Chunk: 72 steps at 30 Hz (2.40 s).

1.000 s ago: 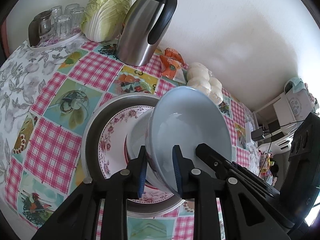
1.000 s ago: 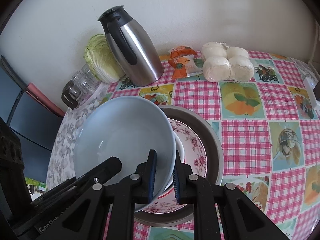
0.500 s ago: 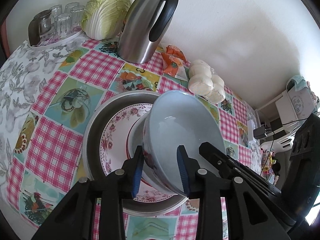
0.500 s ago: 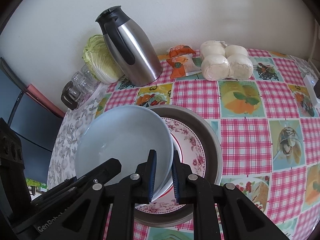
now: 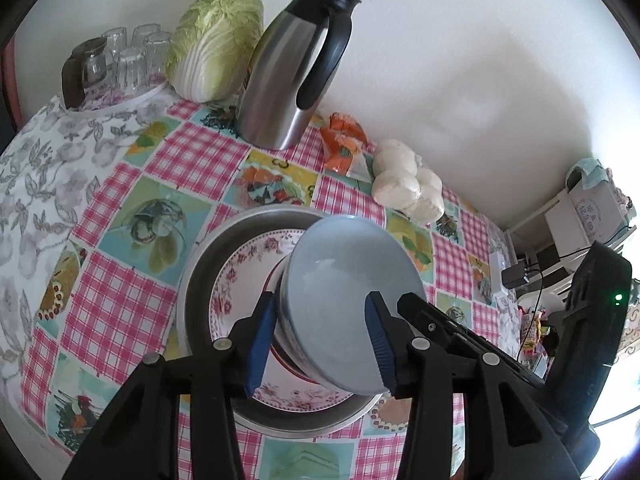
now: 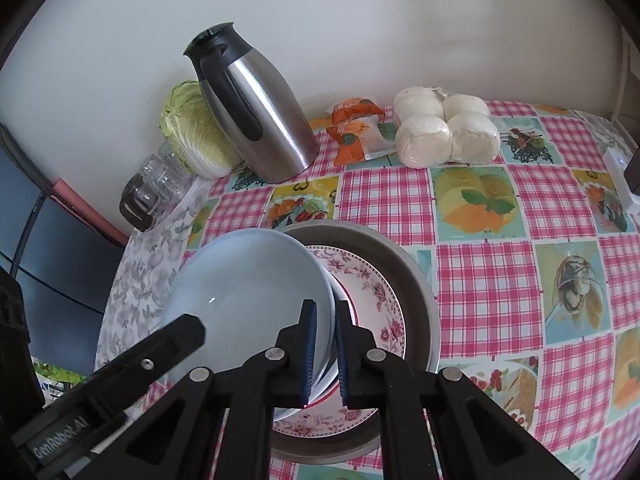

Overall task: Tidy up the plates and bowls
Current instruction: 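Lower the pale blue bowl onto the white square bowl with both grippers, then open both grippers to release the pale blue bowl, then raise both grippers and withdraw them from the dish stack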

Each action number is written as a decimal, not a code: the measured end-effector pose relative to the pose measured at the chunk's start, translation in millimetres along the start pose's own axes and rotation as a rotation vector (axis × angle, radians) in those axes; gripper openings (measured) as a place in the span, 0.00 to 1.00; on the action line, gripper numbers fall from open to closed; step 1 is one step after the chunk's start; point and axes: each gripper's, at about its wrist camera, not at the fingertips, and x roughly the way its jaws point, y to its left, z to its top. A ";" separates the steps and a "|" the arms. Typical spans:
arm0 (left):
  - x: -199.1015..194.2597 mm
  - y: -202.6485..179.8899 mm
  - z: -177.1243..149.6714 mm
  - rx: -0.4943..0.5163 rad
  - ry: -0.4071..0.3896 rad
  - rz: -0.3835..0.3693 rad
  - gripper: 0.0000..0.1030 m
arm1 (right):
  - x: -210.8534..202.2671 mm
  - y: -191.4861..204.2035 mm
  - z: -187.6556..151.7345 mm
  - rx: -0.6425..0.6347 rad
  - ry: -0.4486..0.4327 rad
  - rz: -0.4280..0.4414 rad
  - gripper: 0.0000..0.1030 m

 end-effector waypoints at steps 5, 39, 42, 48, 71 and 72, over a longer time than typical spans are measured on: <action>-0.8 0.4 0.5 0.000 -0.010 0.001 0.46 | -1.8 -4.2 1.4 0.003 -0.006 -0.033 0.12; -30.6 36.2 -36.7 0.063 -0.113 0.260 0.94 | -43.3 6.6 -46.0 -0.094 -0.090 -0.114 1.00; -32.3 37.5 -43.4 0.094 -0.116 0.291 0.94 | -45.6 7.8 -56.3 -0.103 -0.094 -0.113 1.00; -35.8 45.7 -58.3 0.132 -0.130 0.299 0.94 | -40.2 5.0 -76.7 -0.122 -0.072 -0.134 1.00; -22.7 74.9 -95.5 0.277 -0.191 0.293 0.94 | -28.9 1.3 -105.3 -0.163 -0.032 -0.195 1.00; -23.7 76.8 -94.8 0.268 -0.199 0.289 0.94 | -28.1 1.9 -105.8 -0.167 -0.029 -0.197 1.00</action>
